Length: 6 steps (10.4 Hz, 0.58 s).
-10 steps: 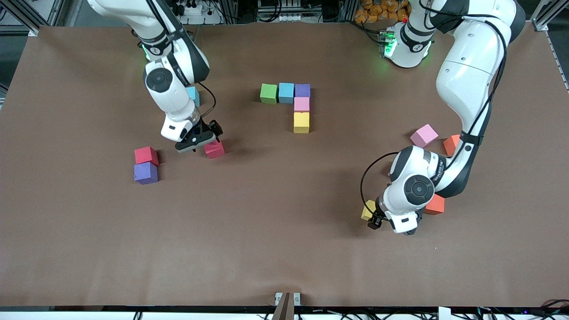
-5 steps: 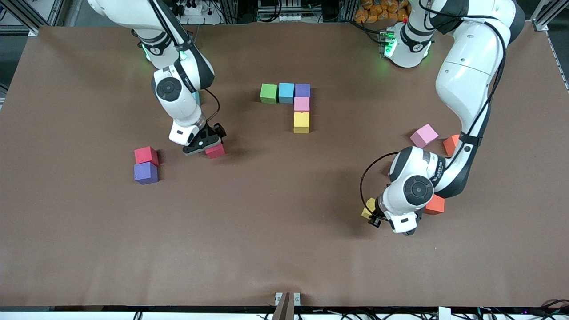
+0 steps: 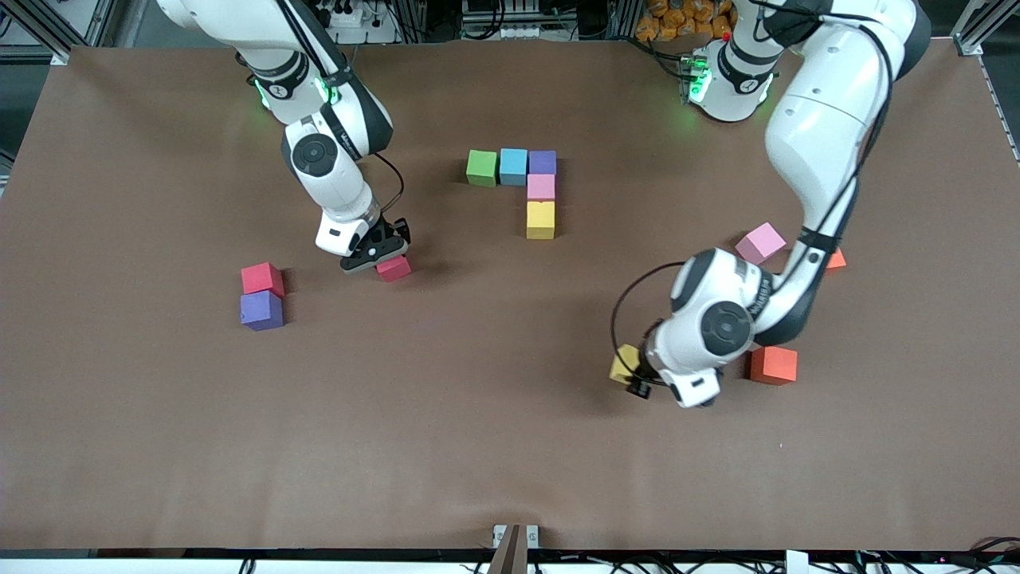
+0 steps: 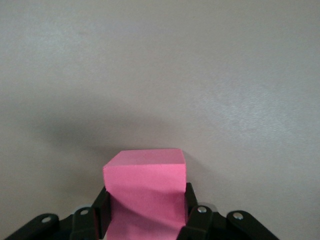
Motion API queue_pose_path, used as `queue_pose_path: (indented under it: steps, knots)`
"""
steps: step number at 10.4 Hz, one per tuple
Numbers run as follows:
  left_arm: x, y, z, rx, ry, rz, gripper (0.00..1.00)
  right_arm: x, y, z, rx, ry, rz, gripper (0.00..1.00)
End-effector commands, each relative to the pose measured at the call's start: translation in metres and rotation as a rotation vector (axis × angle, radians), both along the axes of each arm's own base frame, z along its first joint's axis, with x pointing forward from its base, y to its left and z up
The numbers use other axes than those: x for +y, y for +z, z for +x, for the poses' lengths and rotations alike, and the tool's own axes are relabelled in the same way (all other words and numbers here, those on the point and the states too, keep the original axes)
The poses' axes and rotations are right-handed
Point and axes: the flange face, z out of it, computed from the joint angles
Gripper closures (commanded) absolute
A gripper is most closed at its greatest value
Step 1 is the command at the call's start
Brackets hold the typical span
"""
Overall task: Form number 2 with 11 blocks
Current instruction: 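Carry the yellow cube with the left gripper while the right gripper lifts pink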
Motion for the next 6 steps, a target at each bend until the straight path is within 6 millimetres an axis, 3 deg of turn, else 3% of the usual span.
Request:
queue_pose_path:
  steps: [1, 3, 5, 6]
  knots:
    - [-0.058, 0.016, -0.034, 0.034, 0.103, 0.003, 0.69, -0.006, 0.021, 0.013, 0.002, -0.004, 0.005, 0.63]
    - [-0.105, 0.03, -0.07, 0.079, 0.19, 0.044, 0.69, -0.003, 0.037, 0.016, 0.008, -0.012, 0.007, 0.63]
    - [-0.137, 0.044, -0.096, 0.114, 0.309, 0.032, 0.69, -0.002, 0.039, 0.015, 0.015, -0.05, 0.023, 0.63]
    - [-0.152, 0.046, -0.114, 0.144, 0.349, 0.046, 0.69, 0.008, 0.037, 0.011, 0.021, -0.036, 0.025, 0.63]
